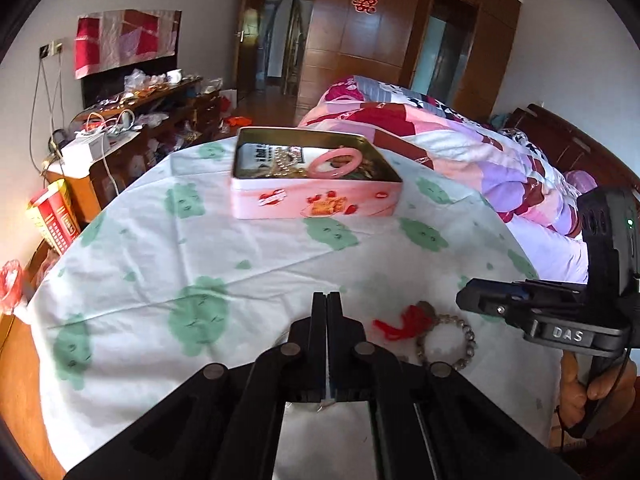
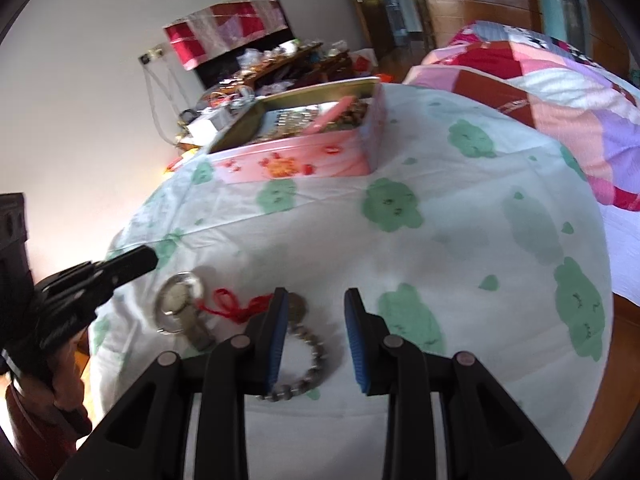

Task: Organize jewelry
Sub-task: 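Lower the right tool onto the wristwatch strap and close on it, then grasp the red knotted string with the left tool and lift it, then carry the watch and red string over the pink tin with both tools, then open both tools over the tin to drop the watch and string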

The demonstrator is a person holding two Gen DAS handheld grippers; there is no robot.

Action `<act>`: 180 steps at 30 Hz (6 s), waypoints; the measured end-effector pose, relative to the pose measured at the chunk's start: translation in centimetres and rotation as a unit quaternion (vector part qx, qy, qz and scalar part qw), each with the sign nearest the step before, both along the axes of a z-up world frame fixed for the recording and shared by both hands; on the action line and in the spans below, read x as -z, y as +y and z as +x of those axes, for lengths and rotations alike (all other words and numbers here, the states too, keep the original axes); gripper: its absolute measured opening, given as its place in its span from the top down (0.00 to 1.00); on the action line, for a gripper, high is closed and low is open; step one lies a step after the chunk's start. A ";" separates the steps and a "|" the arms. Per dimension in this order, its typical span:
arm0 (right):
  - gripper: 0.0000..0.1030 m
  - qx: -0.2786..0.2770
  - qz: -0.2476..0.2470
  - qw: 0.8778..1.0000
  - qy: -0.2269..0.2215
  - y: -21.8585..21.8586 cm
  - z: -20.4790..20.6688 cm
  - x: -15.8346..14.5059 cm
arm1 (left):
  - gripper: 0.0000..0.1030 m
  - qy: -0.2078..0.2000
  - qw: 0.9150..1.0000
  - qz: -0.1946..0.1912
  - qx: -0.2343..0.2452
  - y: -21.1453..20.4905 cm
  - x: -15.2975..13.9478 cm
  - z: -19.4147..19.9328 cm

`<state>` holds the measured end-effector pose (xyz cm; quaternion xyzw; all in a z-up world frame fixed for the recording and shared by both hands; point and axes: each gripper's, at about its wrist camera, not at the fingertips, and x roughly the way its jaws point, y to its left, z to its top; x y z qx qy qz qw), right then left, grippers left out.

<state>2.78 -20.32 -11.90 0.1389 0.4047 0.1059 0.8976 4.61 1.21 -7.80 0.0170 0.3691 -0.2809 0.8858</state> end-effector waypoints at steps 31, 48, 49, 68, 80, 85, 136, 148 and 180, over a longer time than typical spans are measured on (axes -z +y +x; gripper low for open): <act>0.83 0.006 0.019 0.997 -0.076 -1.7 1.7 -3.9 | 0.58 0.005 0.998 0.017 0.061 -4.3 1.0 -1.1; 0.83 0.052 0.044 0.996 -0.066 -4.6 1.0 -3.0 | 1.00 0.031 0.993 0.057 0.103 -7.5 3.0 -0.5; 0.83 0.052 0.045 0.995 -0.068 -4.7 1.0 -3.1 | 1.00 0.031 0.994 0.041 0.098 -7.1 2.5 -0.4; 0.83 0.052 0.055 0.995 -0.070 -4.8 1.3 -3.6 | 0.99 0.011 0.987 0.094 0.128 -7.4 2.4 -0.3; 0.82 0.049 0.055 0.995 -0.066 -4.5 1.4 -3.5 | 0.57 0.008 0.986 0.099 0.137 -7.5 2.6 -0.6; 0.82 0.046 0.055 0.995 -0.066 -4.2 1.4 -3.5 | 0.69 0.019 0.984 0.108 0.140 -7.8 3.3 -0.1; 0.82 0.056 0.058 0.989 -0.123 -3.0 17.7 -7.8 | 0.96 -0.044 0.998 -0.040 -0.009 -5.5 -4.3 19.1; 0.82 0.015 0.021 0.999 -0.026 -2.1 21.6 -2.4 | 0.96 0.017 0.999 0.032 -0.032 -7.3 0.8 22.3; 0.31 0.085 0.050 0.992 -0.079 -2.3 9.0 -5.3 | 0.32 -0.032 0.991 0.077 -0.102 -5.8 -1.7 11.1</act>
